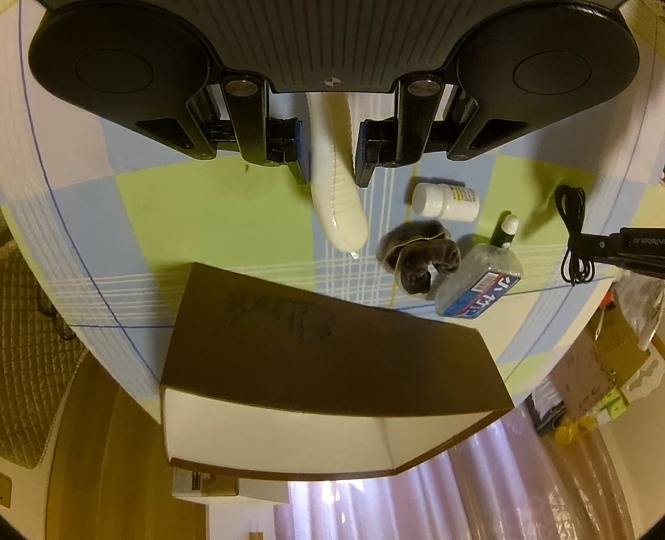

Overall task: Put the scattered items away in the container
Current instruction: 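Lift and carry the toothbrush and black cable over the box with both tools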

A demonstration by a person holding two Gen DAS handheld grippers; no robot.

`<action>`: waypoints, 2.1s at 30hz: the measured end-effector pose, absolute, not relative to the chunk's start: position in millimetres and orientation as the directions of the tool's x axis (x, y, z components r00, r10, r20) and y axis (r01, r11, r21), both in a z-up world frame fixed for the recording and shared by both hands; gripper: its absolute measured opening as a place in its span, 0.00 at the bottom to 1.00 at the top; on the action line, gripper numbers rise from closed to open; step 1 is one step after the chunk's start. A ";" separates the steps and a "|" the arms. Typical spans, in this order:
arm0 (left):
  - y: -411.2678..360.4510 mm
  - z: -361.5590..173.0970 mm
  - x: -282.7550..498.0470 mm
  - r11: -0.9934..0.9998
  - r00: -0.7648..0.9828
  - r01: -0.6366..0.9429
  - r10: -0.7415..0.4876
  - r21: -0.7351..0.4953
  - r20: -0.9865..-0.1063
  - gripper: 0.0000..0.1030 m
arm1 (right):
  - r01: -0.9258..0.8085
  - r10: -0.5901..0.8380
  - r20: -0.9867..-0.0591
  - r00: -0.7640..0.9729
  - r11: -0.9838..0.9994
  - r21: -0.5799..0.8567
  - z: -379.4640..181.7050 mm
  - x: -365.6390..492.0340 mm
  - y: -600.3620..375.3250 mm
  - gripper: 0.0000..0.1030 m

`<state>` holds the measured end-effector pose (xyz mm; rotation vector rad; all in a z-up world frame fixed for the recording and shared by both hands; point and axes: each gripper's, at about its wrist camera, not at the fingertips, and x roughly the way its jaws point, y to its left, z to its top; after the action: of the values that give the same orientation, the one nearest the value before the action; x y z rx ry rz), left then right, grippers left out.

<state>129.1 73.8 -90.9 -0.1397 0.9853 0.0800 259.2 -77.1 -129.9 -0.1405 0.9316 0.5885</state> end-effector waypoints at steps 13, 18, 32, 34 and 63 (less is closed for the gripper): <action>69.7 -80.9 122.1 0.990 0.575 -0.110 -0.009 -0.089 -0.818 0.04 | -0.530 0.437 -0.764 0.474 0.835 0.148 -117.2 254.1 -81.2 0.19; 68.7 -78.9 120.3 0.991 0.576 -0.105 -0.009 -0.084 -0.818 0.04 | -0.527 0.438 -0.760 0.479 0.836 0.150 -115.7 252.8 -83.9 0.19; 61.0 -54.0 123.6 0.996 0.618 -0.058 -0.022 -0.074 -0.786 0.04 | -0.538 0.467 -0.736 0.490 0.826 0.167 -102.5 257.8 -84.3 0.19; 59.3 -49.9 126.6 0.996 0.625 -0.050 -0.024 -0.070 -0.780 0.04 | -0.543 0.476 -0.730 0.490 0.822 0.171 -99.4 258.9 -83.2 0.19; 45.9 8.9 198.1 0.998 0.734 0.062 -0.052 -0.009 -0.678 0.04 | -0.591 0.573 -0.576 0.583 0.786 0.183 -20.9 315.4 -74.2 0.09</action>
<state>198.1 45.9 8.9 0.0146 0.7446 -0.0630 315.4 -74.2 -20.9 -0.0292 0.6615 0.6795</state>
